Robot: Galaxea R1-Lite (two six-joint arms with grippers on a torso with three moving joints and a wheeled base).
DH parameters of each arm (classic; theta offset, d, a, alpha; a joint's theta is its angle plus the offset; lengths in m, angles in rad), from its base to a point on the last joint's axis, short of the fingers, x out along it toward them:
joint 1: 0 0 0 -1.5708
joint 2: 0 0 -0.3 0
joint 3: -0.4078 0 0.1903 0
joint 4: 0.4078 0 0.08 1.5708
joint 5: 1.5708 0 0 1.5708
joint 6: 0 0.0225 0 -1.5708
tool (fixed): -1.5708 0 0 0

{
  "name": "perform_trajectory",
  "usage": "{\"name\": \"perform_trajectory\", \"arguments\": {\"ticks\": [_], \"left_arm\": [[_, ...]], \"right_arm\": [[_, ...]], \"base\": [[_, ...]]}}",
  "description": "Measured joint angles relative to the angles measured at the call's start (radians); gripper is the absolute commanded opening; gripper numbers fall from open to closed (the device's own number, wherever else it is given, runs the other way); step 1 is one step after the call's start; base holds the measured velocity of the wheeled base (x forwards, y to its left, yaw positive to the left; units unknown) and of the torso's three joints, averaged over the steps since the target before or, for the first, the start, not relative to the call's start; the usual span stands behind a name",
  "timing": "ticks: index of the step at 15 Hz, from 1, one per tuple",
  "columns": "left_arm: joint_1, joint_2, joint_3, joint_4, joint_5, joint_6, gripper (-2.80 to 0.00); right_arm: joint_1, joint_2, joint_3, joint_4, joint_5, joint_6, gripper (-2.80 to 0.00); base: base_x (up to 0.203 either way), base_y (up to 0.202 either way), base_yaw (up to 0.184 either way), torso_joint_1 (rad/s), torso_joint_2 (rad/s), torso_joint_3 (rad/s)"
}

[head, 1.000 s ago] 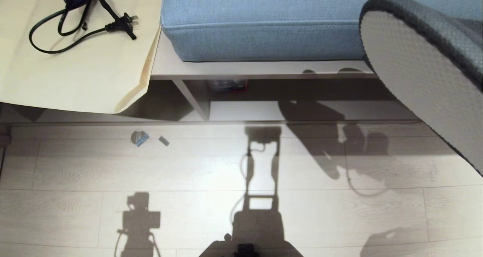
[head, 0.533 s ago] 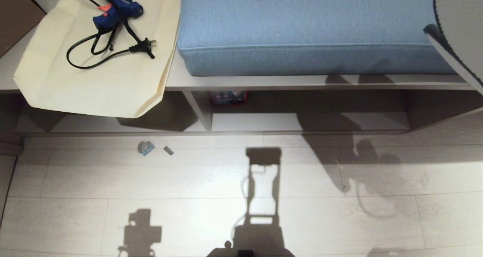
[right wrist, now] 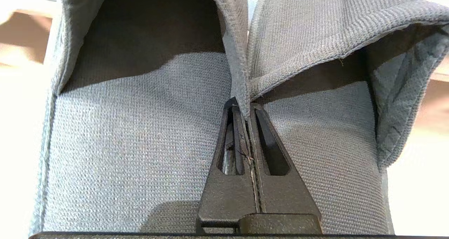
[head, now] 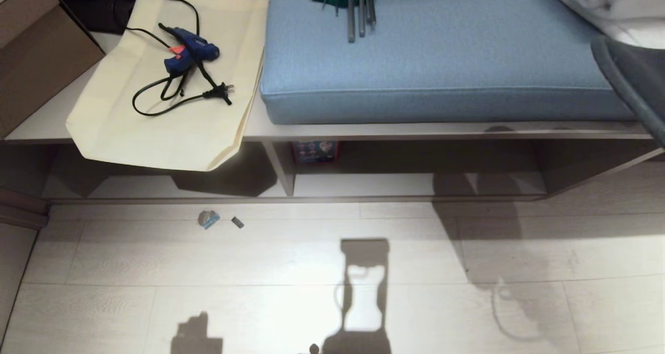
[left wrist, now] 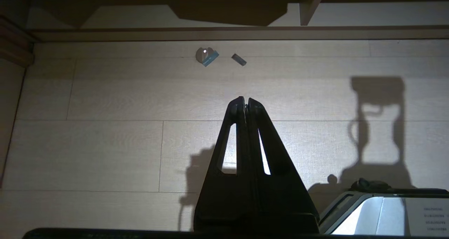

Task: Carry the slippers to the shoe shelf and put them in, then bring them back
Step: Place the slippers on the floor

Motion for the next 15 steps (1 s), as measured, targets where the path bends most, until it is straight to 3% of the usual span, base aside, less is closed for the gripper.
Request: {"name": "perform_trajectory", "arguments": {"ticks": [7,11,15], "left_arm": [[0.000,0.000,0.000,0.002,0.001,0.000,-2.80],[0.000,0.000,0.000,0.002,0.000,-0.001,-2.80],[0.000,0.000,0.000,0.002,0.000,-0.001,-2.80]], "right_arm": [[-0.358,-0.175,0.123,0.000,0.019,-0.027,-2.80],[-0.477,-0.315,0.220,0.011,0.063,-0.023,-2.80],[-0.517,-0.449,0.354,0.078,0.155,-0.019,-2.80]], "base": [[0.000,0.000,0.000,0.003,0.00,0.205],[0.000,0.000,0.000,0.001,0.00,0.202],[0.000,0.000,0.000,0.004,0.00,0.203]]}}
